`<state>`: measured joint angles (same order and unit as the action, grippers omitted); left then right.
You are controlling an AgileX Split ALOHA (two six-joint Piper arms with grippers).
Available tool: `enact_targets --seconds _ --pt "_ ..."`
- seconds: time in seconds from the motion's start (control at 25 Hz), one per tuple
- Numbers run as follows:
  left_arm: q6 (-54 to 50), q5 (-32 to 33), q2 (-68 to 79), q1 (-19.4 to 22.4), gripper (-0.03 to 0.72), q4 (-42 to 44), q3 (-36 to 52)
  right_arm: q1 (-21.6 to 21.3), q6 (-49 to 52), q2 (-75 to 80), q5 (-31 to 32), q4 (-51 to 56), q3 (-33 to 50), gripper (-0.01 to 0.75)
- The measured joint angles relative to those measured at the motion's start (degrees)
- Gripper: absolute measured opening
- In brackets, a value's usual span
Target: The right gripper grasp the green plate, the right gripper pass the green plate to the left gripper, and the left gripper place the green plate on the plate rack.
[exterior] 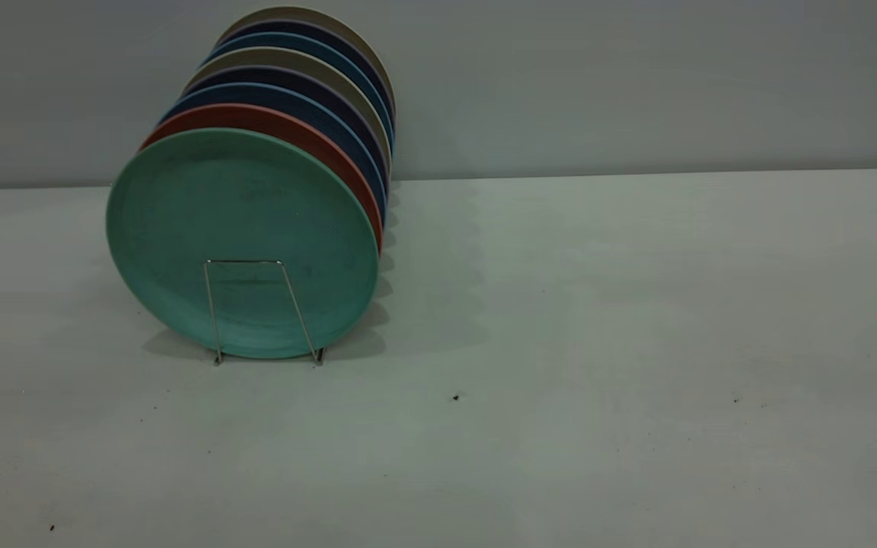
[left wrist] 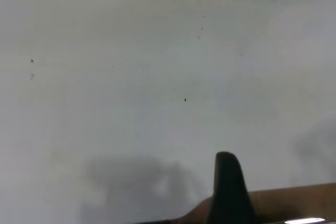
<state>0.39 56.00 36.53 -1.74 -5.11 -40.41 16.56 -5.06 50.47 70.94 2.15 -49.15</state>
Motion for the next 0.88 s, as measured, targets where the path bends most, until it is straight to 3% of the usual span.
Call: enact_targets --seconds 0.32,0.68,0.88 --pt "-0.9 7.7 -17.2 0.0 0.528 0.0 6.2 0.0 -0.3 -16.2 0.1 1.8 9.7 0.508" --pt "1.5 8.7 -31.1 0.0 0.528 0.0 12.6 0.0 -3.7 -32.8 -4.2 1.8 21.0 0.508" --pt "3.4 8.7 -34.0 0.0 0.528 0.0 12.6 0.0 -3.9 -38.5 -5.8 1.8 21.7 0.508"
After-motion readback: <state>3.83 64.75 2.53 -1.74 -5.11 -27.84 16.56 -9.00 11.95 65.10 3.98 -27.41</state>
